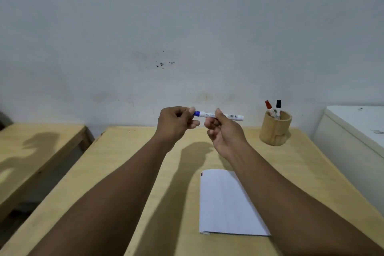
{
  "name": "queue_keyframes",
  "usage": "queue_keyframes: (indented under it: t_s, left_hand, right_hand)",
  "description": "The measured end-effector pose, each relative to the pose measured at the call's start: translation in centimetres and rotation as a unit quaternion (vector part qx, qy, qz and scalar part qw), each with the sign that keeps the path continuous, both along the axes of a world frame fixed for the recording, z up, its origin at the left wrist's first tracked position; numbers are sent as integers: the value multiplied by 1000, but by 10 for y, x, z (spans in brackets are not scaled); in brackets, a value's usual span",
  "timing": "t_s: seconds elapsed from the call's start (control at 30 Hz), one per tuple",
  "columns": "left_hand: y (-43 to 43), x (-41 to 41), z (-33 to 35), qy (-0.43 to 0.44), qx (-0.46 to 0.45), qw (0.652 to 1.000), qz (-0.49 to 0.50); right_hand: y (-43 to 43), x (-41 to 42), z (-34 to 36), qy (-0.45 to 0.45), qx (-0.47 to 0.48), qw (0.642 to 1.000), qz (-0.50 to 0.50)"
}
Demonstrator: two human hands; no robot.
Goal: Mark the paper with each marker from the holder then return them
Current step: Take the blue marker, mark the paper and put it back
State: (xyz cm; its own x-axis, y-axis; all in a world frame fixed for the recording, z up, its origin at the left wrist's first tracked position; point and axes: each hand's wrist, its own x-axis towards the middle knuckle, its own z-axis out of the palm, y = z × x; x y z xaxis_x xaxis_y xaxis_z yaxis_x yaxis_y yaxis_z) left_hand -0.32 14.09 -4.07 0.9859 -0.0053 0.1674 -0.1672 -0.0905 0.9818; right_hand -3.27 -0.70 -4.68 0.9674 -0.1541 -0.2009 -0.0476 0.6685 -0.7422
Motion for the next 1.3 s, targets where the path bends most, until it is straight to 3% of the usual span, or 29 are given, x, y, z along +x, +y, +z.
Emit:
queue_keyframes:
  t_s: [0.1, 0.17, 0.23, 0.33, 0.47, 0.6, 0.8, 1.3]
  left_hand:
    - [12, -3, -18, 33, -72, 996, 39]
    - [28, -3, -31, 52, -39, 998, 27]
    - [40, -4, -46, 55, 70, 996, -25]
    - [37, -11, -66, 29, 273, 958, -88]
    - [21, -21, -81, -10, 401, 908, -124]
    - [16, -20, -87, -17, 429, 891, -146]
    - [19, -19, -90, 49, 390, 904, -170]
    - [13, -16, -86, 60, 462, 859, -211]
  right_hand:
    - [-7, -5, -9, -30, -10, 1000, 0]
    - [-20, -8, -12, -25, -50, 998, -11]
    - [-31, -12, -14, -4, -119, 993, -19]
    - [-38, -19, -26, 31, -211, 977, -10]
    - [-30, -37, -50, 58, -261, 963, 8]
    - [-23, -50, -66, 62, -280, 956, 54]
    - [-21, -50, -84, 52, -346, 935, 60]
    - [-14, -50, -96, 24, -446, 893, 50]
